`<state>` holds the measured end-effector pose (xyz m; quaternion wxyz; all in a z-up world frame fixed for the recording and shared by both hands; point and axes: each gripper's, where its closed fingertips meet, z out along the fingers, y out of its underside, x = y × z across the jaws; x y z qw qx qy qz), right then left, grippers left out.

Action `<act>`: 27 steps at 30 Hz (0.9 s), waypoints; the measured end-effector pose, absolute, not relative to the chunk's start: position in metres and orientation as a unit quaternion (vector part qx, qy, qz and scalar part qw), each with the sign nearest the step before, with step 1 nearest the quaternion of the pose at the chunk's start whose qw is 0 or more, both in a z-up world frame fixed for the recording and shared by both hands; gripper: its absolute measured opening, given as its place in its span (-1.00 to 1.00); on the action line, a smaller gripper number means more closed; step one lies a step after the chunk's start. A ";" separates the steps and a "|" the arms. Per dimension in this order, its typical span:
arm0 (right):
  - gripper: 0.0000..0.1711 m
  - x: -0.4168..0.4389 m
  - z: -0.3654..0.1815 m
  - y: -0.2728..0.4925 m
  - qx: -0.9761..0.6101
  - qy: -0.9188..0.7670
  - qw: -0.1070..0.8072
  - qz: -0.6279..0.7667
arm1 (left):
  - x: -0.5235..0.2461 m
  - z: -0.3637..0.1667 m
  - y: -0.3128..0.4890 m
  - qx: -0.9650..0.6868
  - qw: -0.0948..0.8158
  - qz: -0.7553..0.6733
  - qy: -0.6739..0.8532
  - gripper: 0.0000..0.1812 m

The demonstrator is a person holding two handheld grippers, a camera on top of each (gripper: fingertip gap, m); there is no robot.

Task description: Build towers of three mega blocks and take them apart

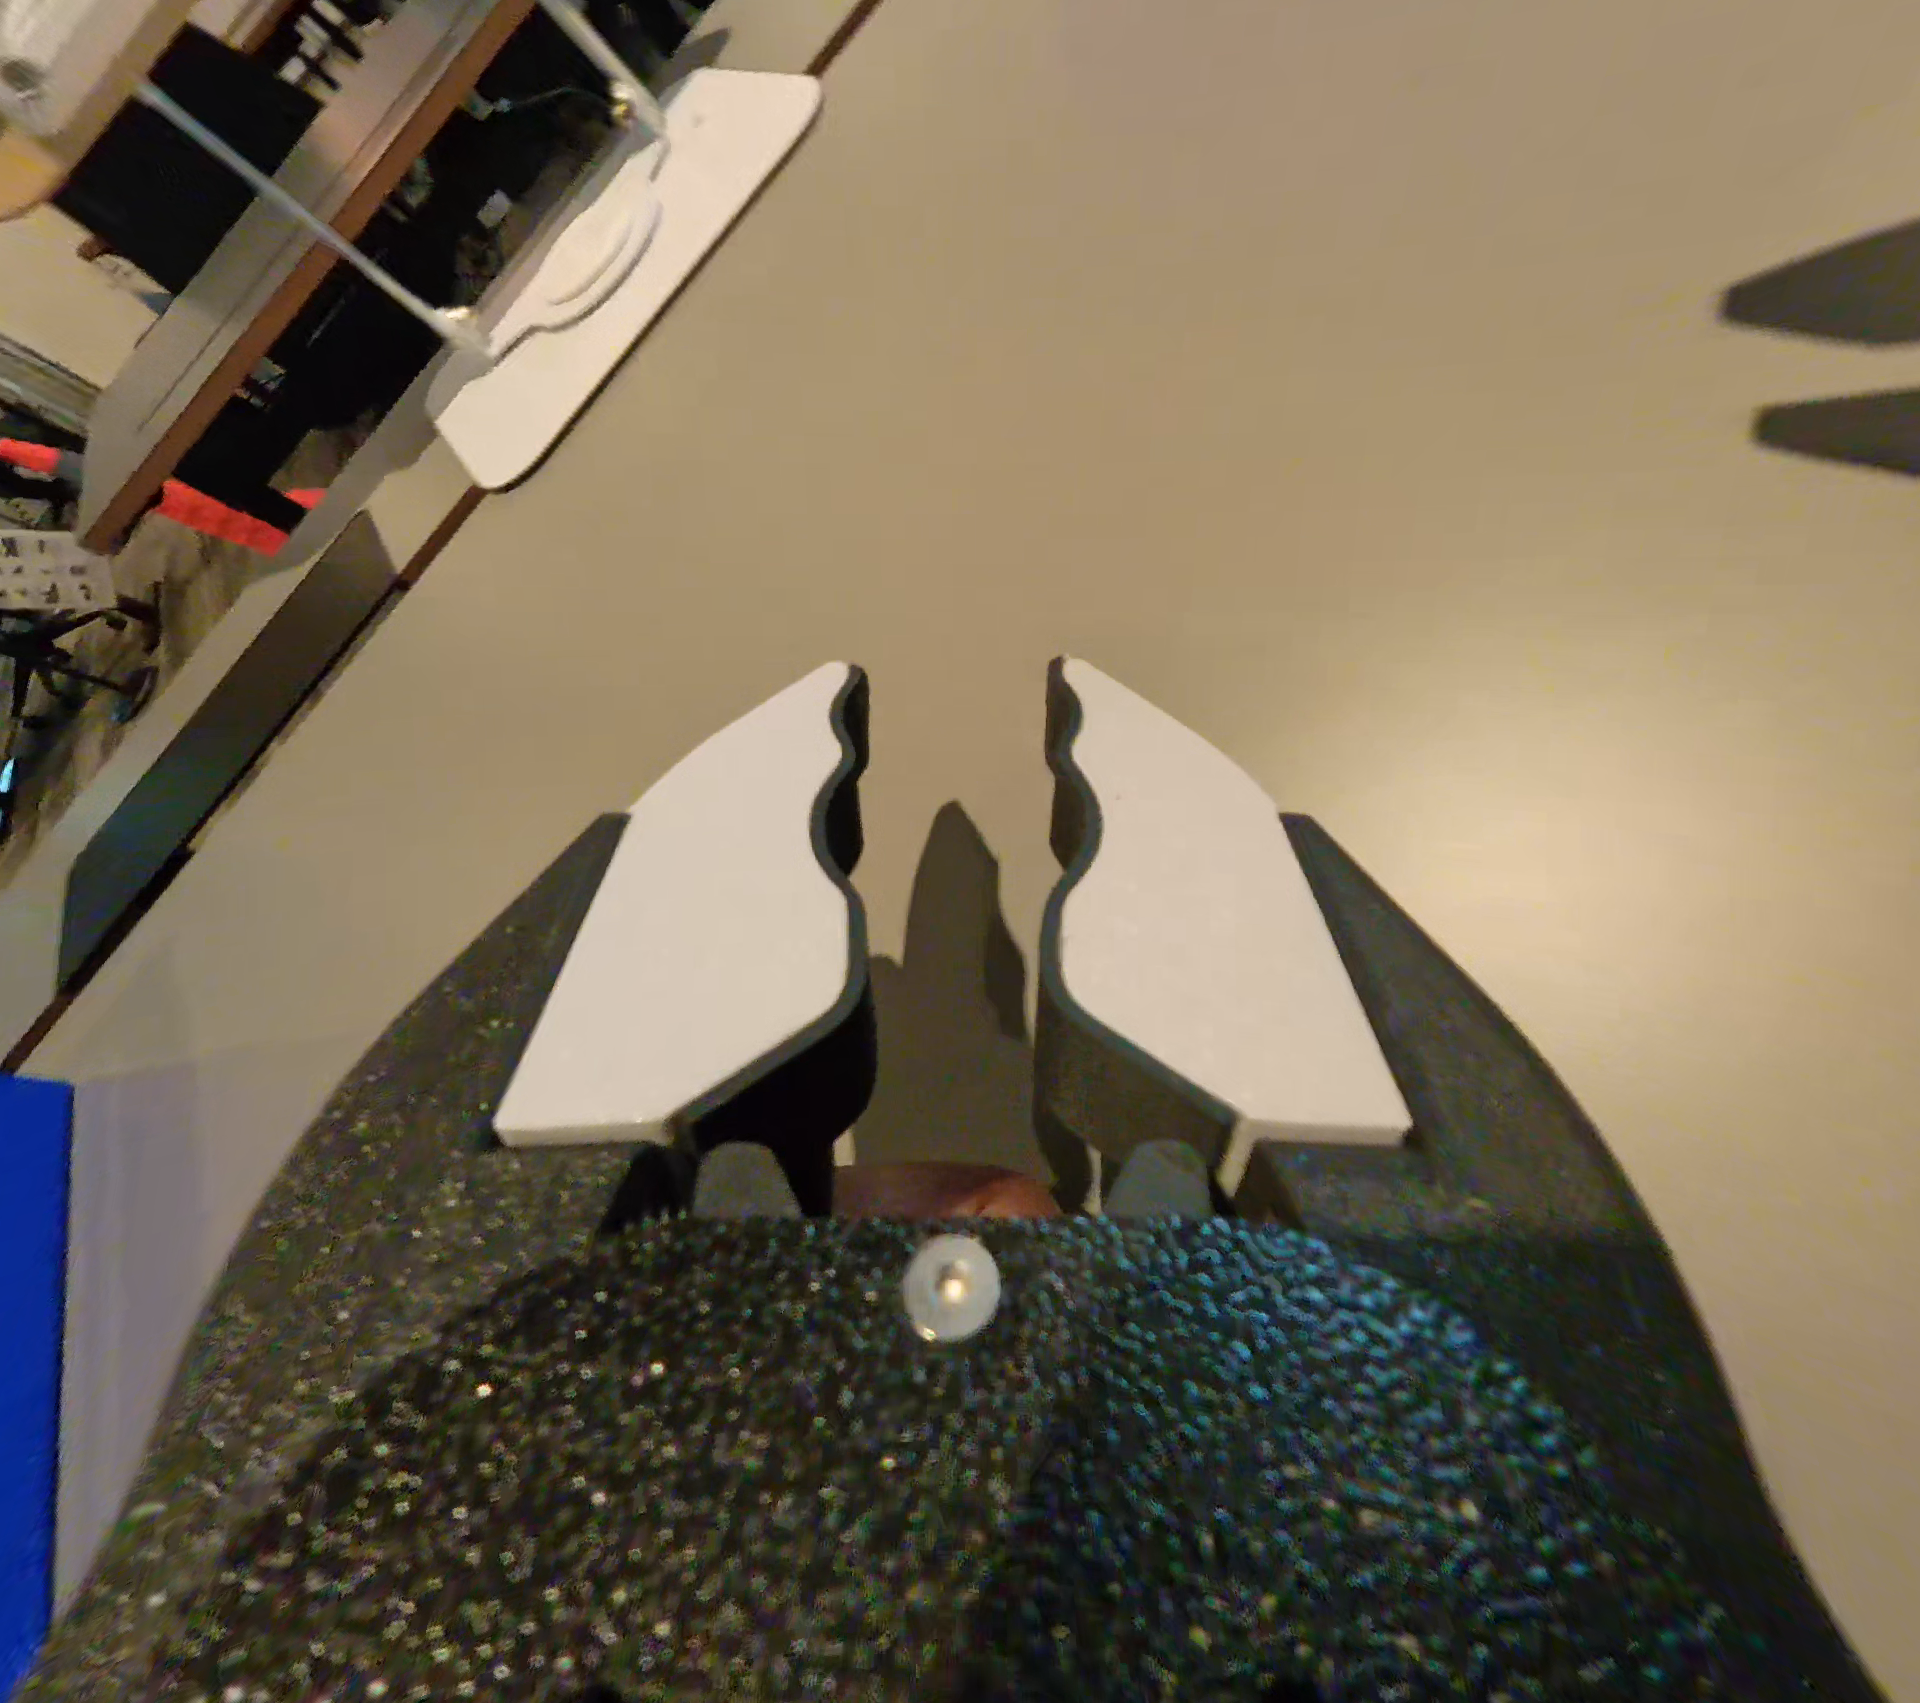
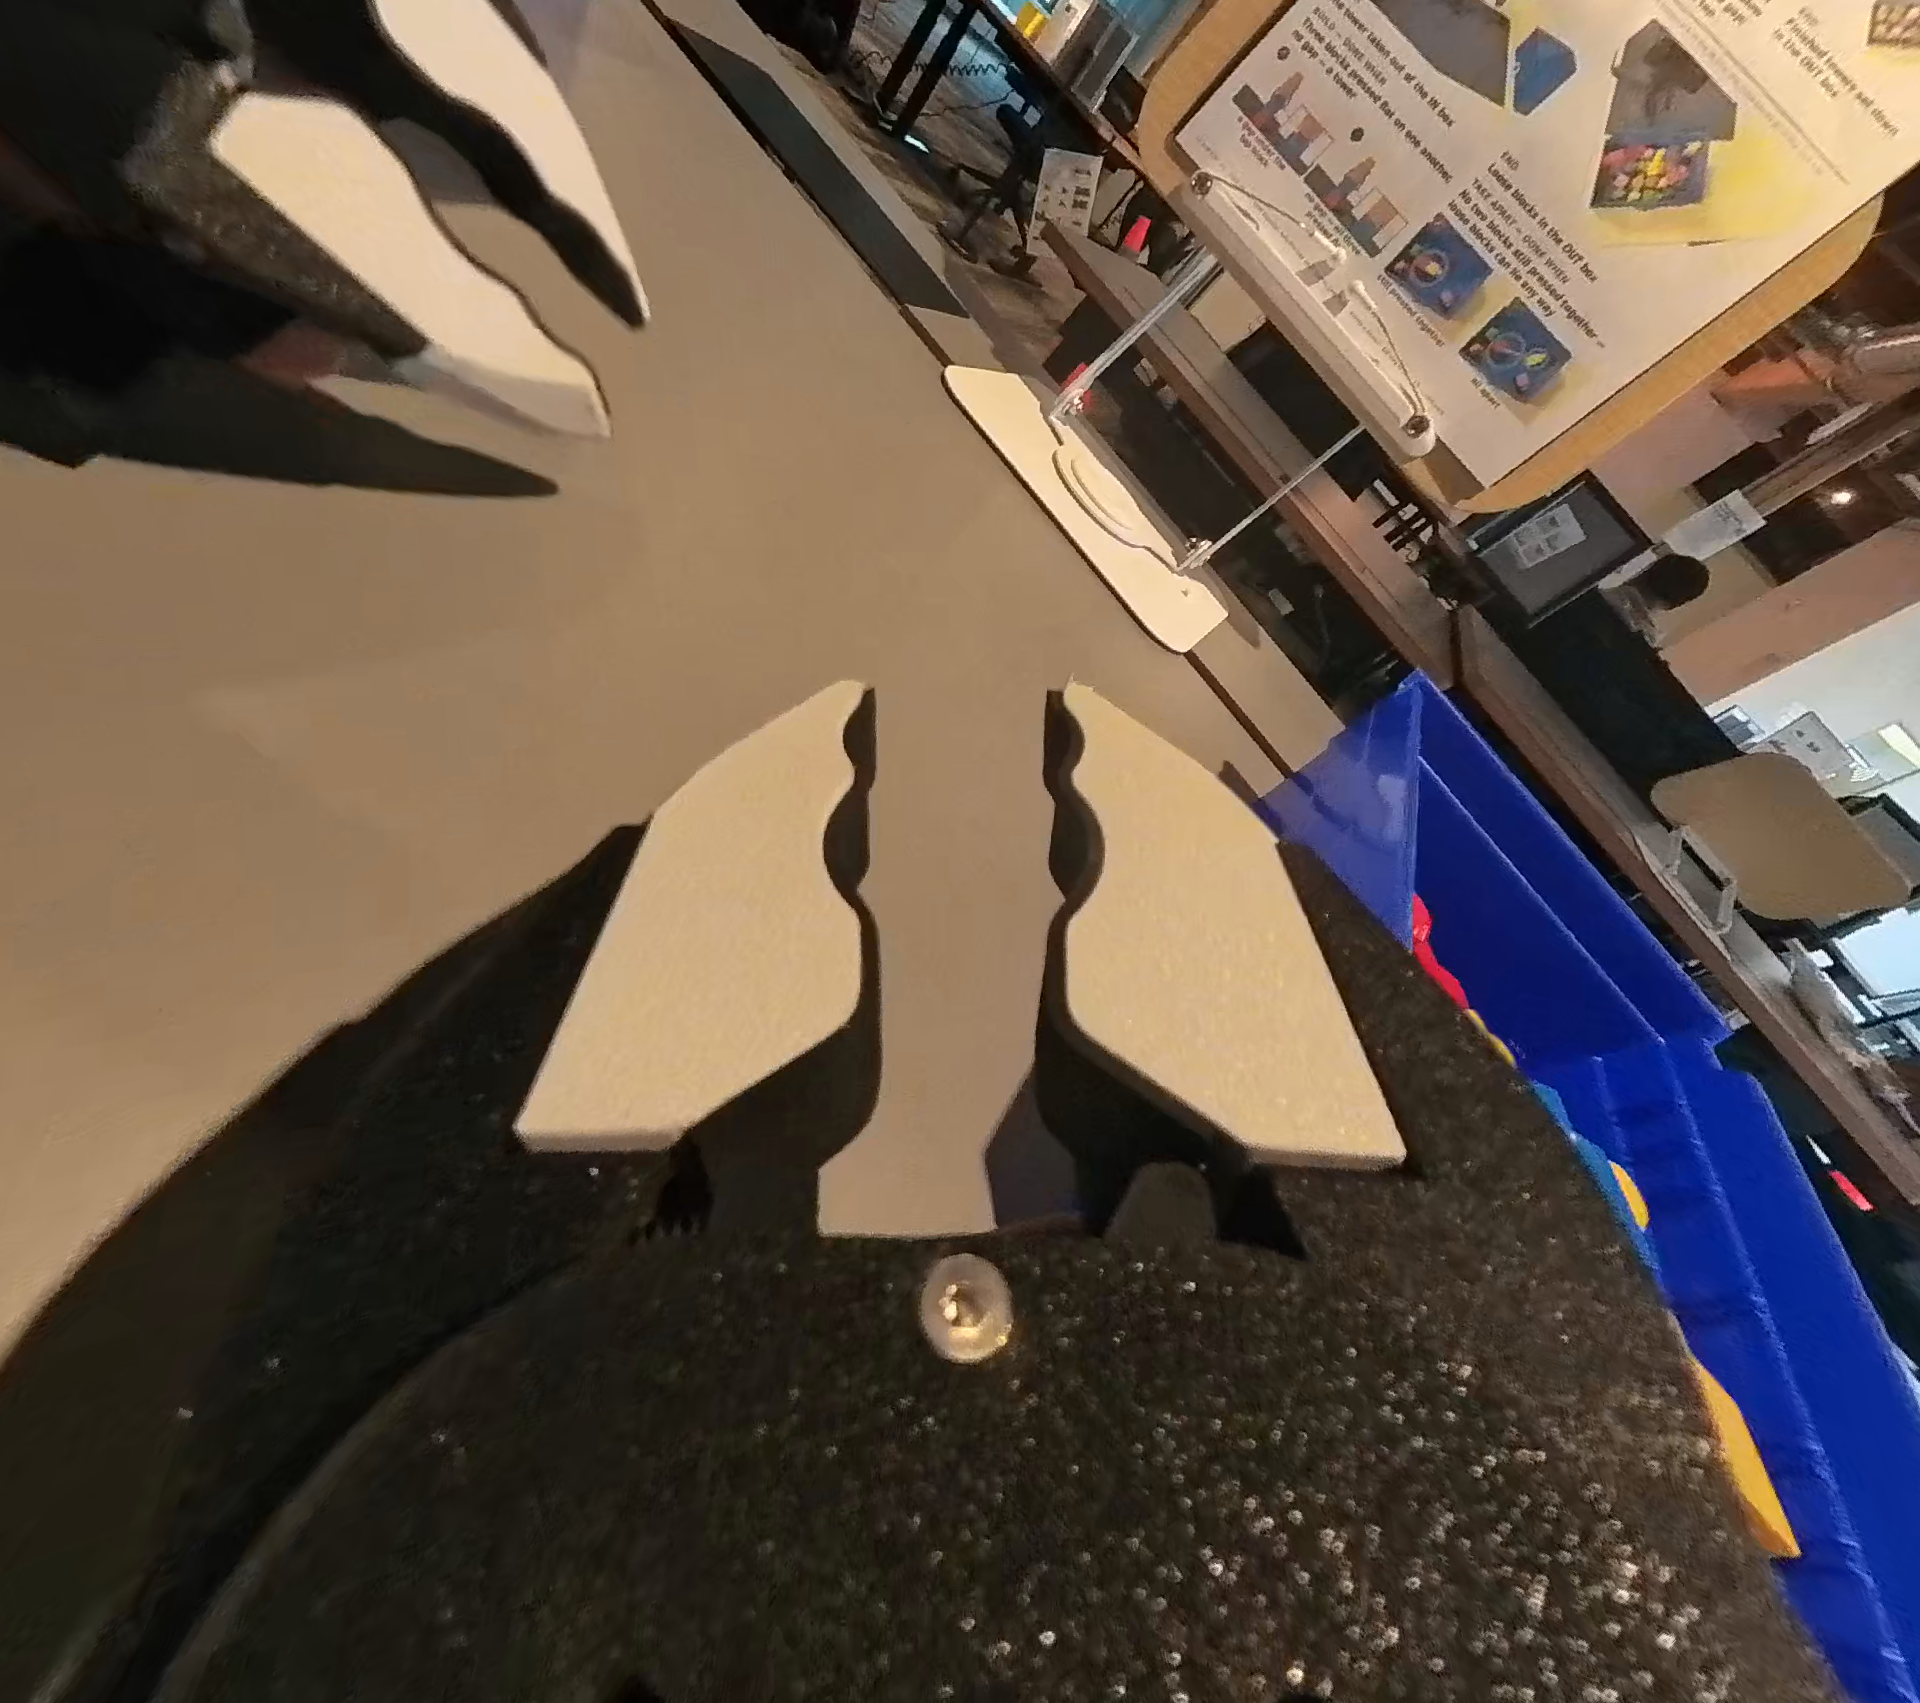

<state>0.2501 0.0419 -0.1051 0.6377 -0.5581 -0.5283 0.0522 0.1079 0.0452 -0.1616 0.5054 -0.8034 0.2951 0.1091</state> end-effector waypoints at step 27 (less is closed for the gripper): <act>-0.65 0.236 -0.129 0.024 -0.563 -0.571 0.591 0.082 | -0.387 -0.055 0.050 -0.812 0.495 0.282 -0.124 -0.39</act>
